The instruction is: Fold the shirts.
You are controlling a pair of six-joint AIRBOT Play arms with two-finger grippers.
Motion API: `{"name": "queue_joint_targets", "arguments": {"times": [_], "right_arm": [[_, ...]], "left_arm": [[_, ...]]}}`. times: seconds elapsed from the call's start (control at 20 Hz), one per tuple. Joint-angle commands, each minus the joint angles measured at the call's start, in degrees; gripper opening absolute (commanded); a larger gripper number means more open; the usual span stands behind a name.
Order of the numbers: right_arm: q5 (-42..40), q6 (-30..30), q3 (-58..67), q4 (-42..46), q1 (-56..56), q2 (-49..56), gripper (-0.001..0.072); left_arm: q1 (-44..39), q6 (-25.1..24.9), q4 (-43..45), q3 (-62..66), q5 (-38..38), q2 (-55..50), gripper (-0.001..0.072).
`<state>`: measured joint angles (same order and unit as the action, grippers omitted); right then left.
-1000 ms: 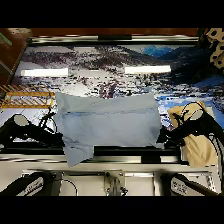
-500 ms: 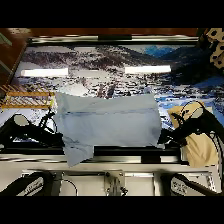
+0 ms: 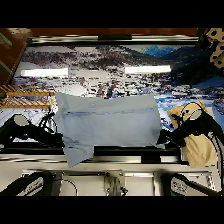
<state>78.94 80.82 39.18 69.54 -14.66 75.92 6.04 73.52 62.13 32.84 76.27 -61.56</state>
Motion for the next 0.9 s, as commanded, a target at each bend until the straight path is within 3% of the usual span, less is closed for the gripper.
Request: {"name": "queue_joint_targets", "arguments": {"times": [0.0, 0.05, 0.1, 0.2, 0.45, 0.85], "right_arm": [[-5.75, 0.37, -1.25, -2.01, 0.07, 0.92, 0.0366], [-5.44, 0.28, -0.68, -2.1, 0.07, 0.85, 0.018], [-4.92, -0.22, 0.07, -2.19, 0.07, 0.33, 0.0062], [-4.37, -1.88, 2.71, -2.75, 0.07, -1.84, 0.0061], [-7.26, -0.17, 14.82, -6.1, 0.85, -4.44, 0.0059], [-13.53, 5.66, 33.92, -2.6, 6.69, 8.72, 0.0059]], "left_arm": [[0.0, -0.33, -0.02, 0.07, 0.07, 0.07, 0.0039], [0.0, -1.18, -0.02, 0.09, -0.09, 0.13, 0.0039], [0.0, -2.19, 0.0, 0.42, -0.37, 0.26, 0.0038], [0.0, -4.48, 0.0, 3.69, -0.13, 0.24, 0.0038], [1.64, -3.87, 0.0, 20.39, -0.83, -1.95, 0.0036], [2.89, -0.07, -3.3, 42.95, 0.72, -22.71, 0.0036]]}}
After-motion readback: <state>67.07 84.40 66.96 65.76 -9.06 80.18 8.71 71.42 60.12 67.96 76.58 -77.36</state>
